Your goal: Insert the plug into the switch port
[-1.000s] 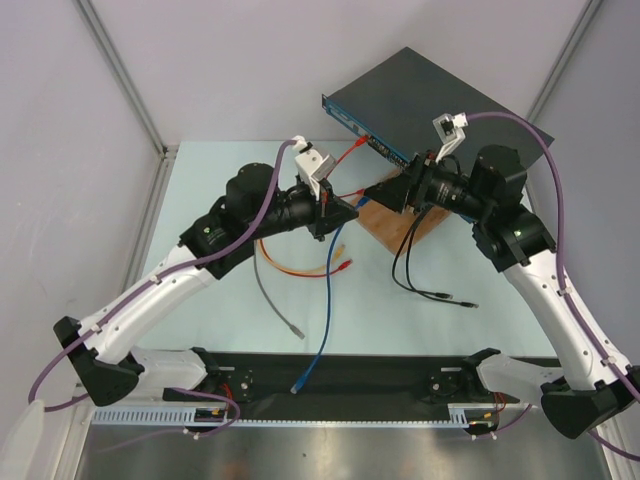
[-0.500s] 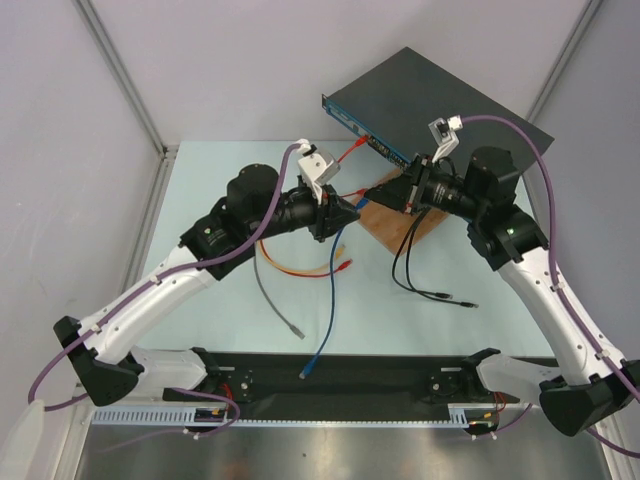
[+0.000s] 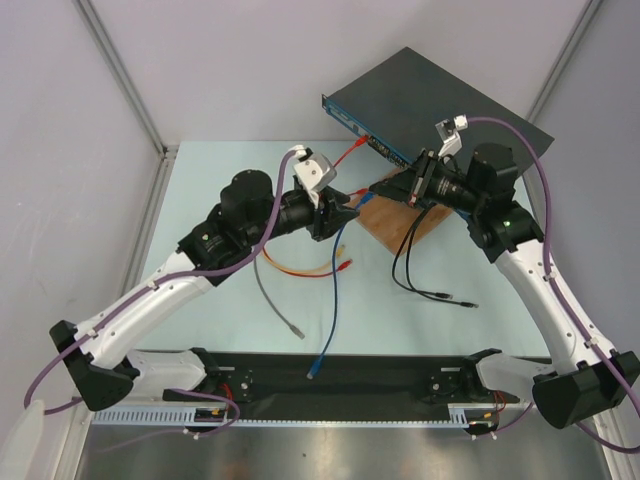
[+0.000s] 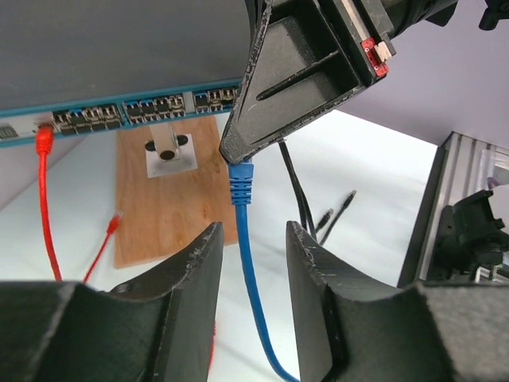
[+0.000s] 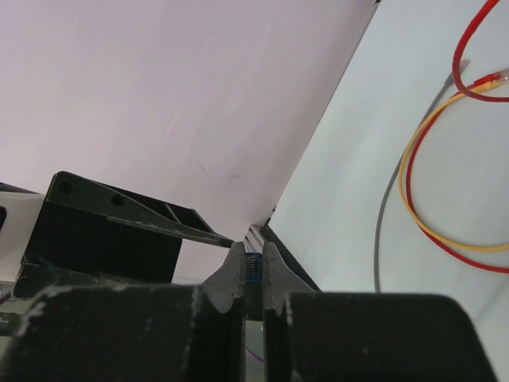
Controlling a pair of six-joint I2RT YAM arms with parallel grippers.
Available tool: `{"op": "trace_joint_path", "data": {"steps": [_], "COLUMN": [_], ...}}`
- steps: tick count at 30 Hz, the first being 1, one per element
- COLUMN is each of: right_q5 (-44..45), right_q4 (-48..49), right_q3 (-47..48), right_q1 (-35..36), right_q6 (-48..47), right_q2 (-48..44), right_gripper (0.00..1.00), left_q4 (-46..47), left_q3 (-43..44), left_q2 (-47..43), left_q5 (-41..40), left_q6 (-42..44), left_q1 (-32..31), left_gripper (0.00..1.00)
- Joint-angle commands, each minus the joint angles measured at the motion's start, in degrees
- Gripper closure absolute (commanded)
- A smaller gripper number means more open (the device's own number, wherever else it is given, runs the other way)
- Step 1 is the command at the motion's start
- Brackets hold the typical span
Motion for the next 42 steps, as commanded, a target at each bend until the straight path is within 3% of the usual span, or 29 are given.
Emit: {"op": "trace_joint_path", "data": {"steps": [1,21,30,33,34,38,40,41,42], "right_q5": [-2.73,-5.28,-5.1,-5.19,-4.93,-4.32,-3.96,-3.96,-4.05], "right_q4": [4.25,7.24,7.06,7.41,7.24,5.92,4.17,3.64,3.03], "right_q3": [-0.17,-0.53,-1.41,-1.75,-1.76,-1.41,-0.79,-0.62,-0.18], "right_q1": [-0.15,-0.77,-0.94,-0.85,-0.85,-3.83,-5.85,-6.91,-9.09], "right_q6": [3.31,6.92,6.92,6.92,6.74,4.55,3.41,2.88,1.83], "right_q2": [-0.27,-0.01,-0.18,-0.27,-0.36,-0.53,-0.53,-0.71,-0.8], "right_gripper": [1.0,1.0,1.0,1.0,1.0,1.0,0.89,0.61,0.46], "left_q4": [5.45,10.64,11.96,11.44,11.0,7.66,4.15,2.92,0.39], "left_q3": [-1.51,-5.29,-5.38,-4.68,-4.07,-1.87,-0.12,0.76,1.46], "left_q2": [-1.95,-0.9,-0.81,-0.46,-0.2,0.42,1.21,1.56,1.91], "left_q5": [0.04,-0.22,0.3,1.36,1.62,3.64,3.12,2.51,0.68], "left_q6": [2.67,7.15,6.37,6.19,6.01,3.82,3.2,3.03,2.76], "left_q1": [-0.55,-0.55,-0.55,-0.55,-0.55,-0.73,-1.6,-3.0,-3.8], "left_gripper": [0.57,0.57,0.69,0.88,1.0,1.0,1.0,1.0,1.0]}}
